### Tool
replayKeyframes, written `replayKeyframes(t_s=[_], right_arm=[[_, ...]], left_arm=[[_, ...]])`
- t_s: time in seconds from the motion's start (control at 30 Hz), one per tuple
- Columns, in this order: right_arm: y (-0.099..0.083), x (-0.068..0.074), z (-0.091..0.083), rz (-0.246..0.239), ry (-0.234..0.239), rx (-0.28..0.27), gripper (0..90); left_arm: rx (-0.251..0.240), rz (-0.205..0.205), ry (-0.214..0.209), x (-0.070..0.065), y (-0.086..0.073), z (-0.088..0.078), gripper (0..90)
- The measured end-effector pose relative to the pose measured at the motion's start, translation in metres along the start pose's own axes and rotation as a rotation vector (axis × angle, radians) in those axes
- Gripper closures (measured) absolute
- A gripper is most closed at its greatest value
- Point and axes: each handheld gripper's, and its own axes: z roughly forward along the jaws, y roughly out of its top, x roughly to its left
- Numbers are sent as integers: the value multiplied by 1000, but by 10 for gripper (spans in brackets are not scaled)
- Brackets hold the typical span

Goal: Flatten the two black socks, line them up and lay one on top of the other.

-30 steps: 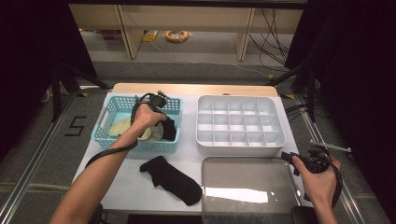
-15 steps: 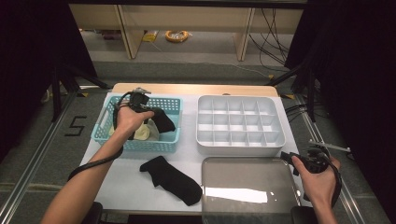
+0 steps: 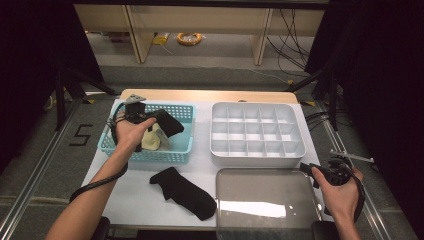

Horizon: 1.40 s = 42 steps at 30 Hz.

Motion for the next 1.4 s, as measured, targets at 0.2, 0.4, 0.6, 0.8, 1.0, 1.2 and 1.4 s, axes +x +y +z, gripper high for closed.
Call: replayKeyframes(t_s=[0.2, 0.4, 0.6, 0.8, 1.0, 1.2, 1.4], right_arm=[[0, 0, 2, -11, -11, -6, 567], [-1, 3, 2, 28, 6, 4, 565], [0, 1, 3, -10, 1, 6, 565], [0, 0, 3, -19, 3, -2, 564], [0, 1, 2, -6, 6, 7, 564], [-1, 3, 3, 13, -4, 2, 564], [-1, 2, 2, -8, 9, 9, 564]], left_arm=[[-46, 8, -10, -4, 8, -10, 864], [-79, 12, -14, -6, 13, -19, 865], [-135, 33, -19, -9, 21, -28, 865], [-199, 68, -21, -10, 24, -33, 865], [-224, 50, -42, -12, 22, -39, 865], [-245, 61, -47, -11, 20, -52, 865], [-257, 53, -66, -9, 14, -70, 865]])
